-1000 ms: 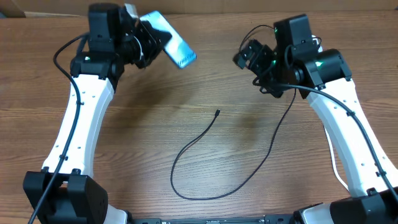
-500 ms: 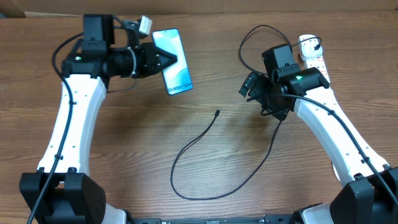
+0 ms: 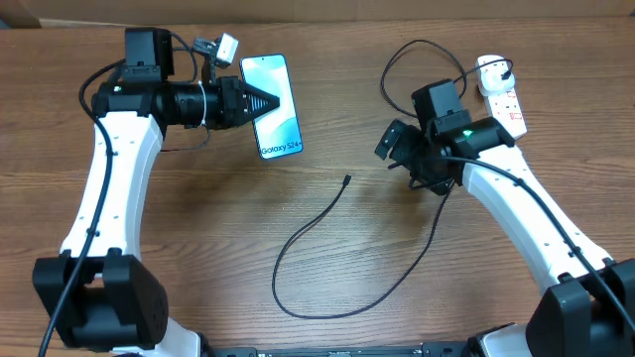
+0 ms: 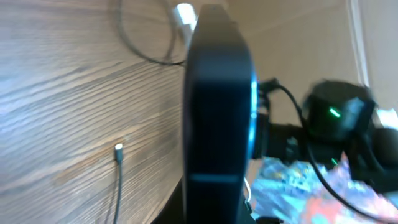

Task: Plug charger to phone and switch on socket
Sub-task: 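Move the right gripper down over the black cable's USB-C end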

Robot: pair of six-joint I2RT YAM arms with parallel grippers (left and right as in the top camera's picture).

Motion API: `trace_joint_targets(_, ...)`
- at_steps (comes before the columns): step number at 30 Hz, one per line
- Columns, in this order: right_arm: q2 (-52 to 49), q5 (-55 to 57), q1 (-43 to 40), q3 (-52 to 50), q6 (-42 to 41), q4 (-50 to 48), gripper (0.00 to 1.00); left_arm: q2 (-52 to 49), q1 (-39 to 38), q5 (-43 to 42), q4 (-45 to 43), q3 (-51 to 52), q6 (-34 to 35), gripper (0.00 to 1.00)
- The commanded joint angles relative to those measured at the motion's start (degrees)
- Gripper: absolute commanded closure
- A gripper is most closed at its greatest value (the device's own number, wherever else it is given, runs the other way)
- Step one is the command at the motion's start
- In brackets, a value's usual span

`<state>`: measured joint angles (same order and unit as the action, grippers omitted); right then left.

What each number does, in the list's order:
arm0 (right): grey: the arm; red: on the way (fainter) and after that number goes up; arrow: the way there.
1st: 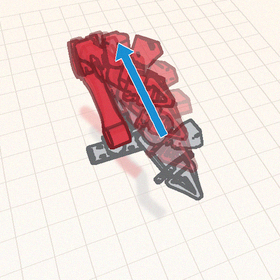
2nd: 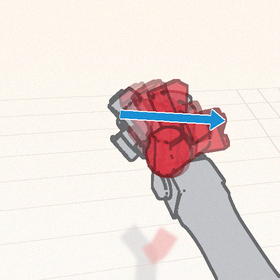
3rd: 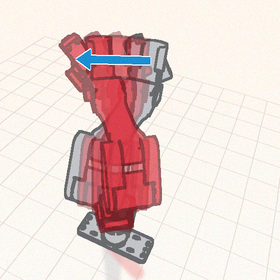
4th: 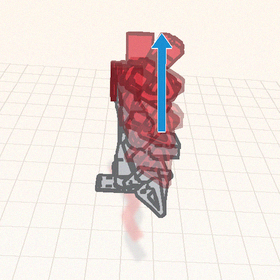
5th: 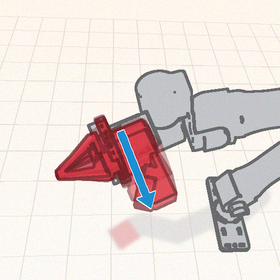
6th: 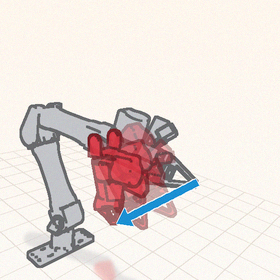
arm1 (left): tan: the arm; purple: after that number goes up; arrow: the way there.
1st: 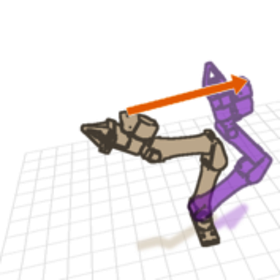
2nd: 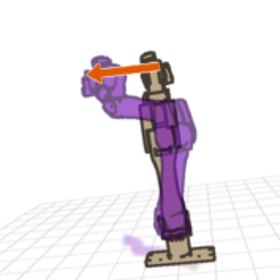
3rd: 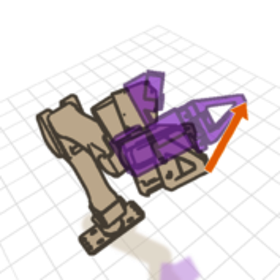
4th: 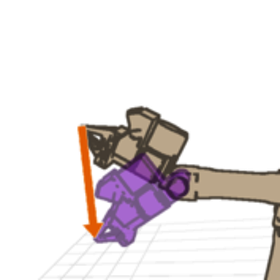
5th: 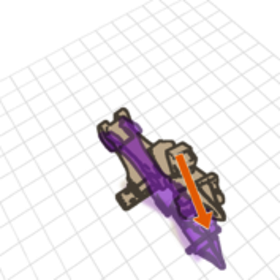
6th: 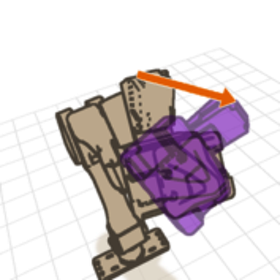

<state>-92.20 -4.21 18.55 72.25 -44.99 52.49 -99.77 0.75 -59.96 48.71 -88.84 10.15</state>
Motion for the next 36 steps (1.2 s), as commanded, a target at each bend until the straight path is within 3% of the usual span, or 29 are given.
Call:
trace_joint_targets(1, -1.14, -0.70, 2.12, -0.33, -0.09, -0.61, 0.00, -1.57, -0.07, 4.72, 0.46, -0.87, 3.78, 0.96)
trace_joint_targets(10, -10.62, -0.44, 6.58, -0.31, -3.43, -3.48, 0.01, -2.80, 0.00, 5.99, 0.87, -0.87, 3.58, 0.96)
trace_joint_targets(12, -10.91, -2.49, 6.49, -0.31, -3.39, -5.42, 0.06, -2.80, -0.02, 6.84, 0.98, -0.87, 3.58, 0.95)
trace_joint_targets(14, -10.93, -5.05, 6.54, -0.31, -3.43, -8.33, 0.22, -2.82, -0.02, 6.78, 1.01, -0.87, 3.61, 0.96)
trace_joint_targets(22, -11.93, -7.13, 6.51, -0.31, -8.92, -8.72, 0.33, -2.82, -0.02, 6.80, 2.10, -0.87, 3.56, 0.96)
trace_joint_targets(28, -12.50, -7.06, 6.51, -1.36, -9.03, -8.79, 0.36, -2.82, -0.02, 6.84, 2.47, -0.87, 3.56, 0.96)
trace_joint_targets(36, -13.75, -10.49, 6.01, -6.29, -9.01, -17.81, 0.41, -2.82, -0.02, 6.80, 2.54, -0.87, 3.58, 0.96)
